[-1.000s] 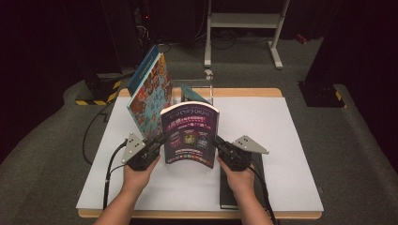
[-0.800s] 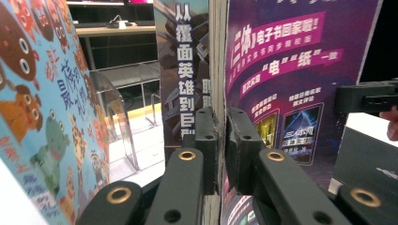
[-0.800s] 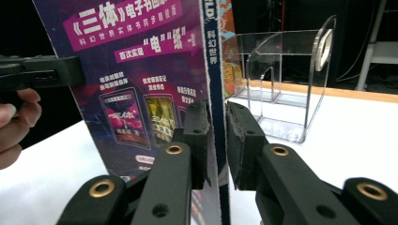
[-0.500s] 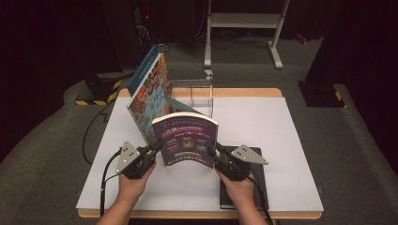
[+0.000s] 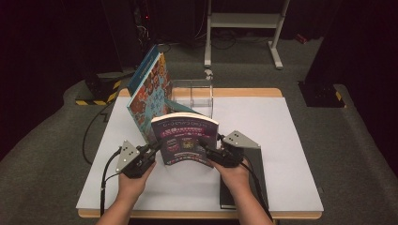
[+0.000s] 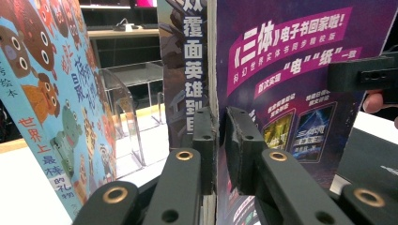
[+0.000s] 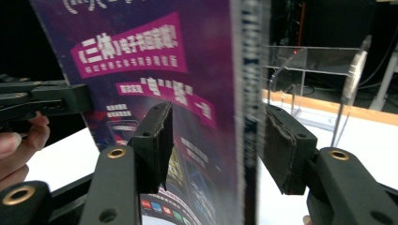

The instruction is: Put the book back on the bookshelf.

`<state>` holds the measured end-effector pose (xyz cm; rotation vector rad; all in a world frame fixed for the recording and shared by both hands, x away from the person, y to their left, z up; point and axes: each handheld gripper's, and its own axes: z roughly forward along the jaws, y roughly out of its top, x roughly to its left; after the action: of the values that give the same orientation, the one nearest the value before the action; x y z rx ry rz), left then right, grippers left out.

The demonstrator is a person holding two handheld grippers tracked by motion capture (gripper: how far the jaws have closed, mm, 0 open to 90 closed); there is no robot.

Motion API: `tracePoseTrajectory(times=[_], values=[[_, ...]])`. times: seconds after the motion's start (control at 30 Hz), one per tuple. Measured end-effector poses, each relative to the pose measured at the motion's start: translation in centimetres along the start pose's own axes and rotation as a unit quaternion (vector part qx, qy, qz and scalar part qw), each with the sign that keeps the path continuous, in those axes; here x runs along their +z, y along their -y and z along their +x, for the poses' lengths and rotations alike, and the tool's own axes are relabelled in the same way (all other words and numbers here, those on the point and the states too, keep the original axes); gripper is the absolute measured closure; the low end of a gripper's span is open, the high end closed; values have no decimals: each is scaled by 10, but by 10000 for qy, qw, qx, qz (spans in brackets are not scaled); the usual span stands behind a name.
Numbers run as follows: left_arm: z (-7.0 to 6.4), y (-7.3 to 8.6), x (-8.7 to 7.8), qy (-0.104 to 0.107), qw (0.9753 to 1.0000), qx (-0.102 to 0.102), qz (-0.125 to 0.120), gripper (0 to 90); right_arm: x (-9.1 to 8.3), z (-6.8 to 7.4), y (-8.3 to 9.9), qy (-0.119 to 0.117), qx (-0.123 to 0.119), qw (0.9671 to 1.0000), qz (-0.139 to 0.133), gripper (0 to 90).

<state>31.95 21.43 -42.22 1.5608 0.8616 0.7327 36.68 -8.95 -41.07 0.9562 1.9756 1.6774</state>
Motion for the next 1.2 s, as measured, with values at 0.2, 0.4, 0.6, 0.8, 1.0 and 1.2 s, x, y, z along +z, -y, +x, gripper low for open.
tracePoseTrajectory(times=[0.2,0.4,0.6,0.8,1.0,1.2], values=[[0,-2,1,-80,9999,-15,82,813,2,3,3,-36,-120,9999,63,482],[2,-6,5,-198,9996,39,185,801,0,2,2,-4,-144,9998,118,514],[2,-6,6,-281,9994,-12,206,776,-1,1,-1,-148,-152,9998,68,628],[7,-2,4,-243,9990,-219,310,627,-5,2,1,-278,-248,9993,63,764],[2,-2,11,-181,9983,-235,507,559,-7,8,4,-234,-448,9987,48,823],[-7,-6,19,12,9975,-298,643,462,-8,9,4,-182,-470,9987,27,827]])
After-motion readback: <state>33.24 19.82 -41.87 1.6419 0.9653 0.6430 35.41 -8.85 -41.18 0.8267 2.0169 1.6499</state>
